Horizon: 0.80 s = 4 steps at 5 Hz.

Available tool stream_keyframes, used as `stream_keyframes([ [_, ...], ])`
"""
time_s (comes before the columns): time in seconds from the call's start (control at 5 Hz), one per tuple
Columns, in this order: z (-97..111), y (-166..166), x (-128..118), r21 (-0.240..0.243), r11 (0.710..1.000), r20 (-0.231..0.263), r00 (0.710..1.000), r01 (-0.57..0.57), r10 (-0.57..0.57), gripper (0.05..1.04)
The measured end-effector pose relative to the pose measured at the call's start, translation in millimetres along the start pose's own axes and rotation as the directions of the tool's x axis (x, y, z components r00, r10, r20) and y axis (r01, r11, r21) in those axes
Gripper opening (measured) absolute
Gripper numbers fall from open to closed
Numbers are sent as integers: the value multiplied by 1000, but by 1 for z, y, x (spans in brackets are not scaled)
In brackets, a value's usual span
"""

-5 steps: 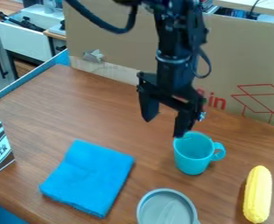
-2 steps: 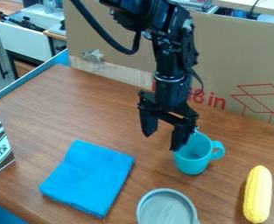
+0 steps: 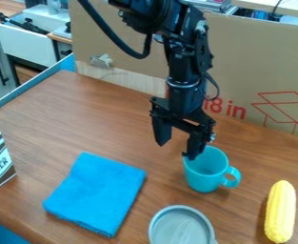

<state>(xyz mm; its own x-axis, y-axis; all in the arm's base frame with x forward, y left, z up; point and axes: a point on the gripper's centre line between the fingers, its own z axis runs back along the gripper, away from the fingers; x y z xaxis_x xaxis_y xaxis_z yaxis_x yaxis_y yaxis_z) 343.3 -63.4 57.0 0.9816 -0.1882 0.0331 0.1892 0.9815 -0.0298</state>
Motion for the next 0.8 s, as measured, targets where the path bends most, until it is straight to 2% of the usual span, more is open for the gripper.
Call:
stream_keyframes([
  [0.2,-4,-3,3,0,1000,-5,1000,-11,11,946],
  [0.6,-14,-20,0,-10,1000,-34,999,12,-12,369],
  [0.8,-14,-27,0,-23,1000,-36,999,20,-20,162],
])
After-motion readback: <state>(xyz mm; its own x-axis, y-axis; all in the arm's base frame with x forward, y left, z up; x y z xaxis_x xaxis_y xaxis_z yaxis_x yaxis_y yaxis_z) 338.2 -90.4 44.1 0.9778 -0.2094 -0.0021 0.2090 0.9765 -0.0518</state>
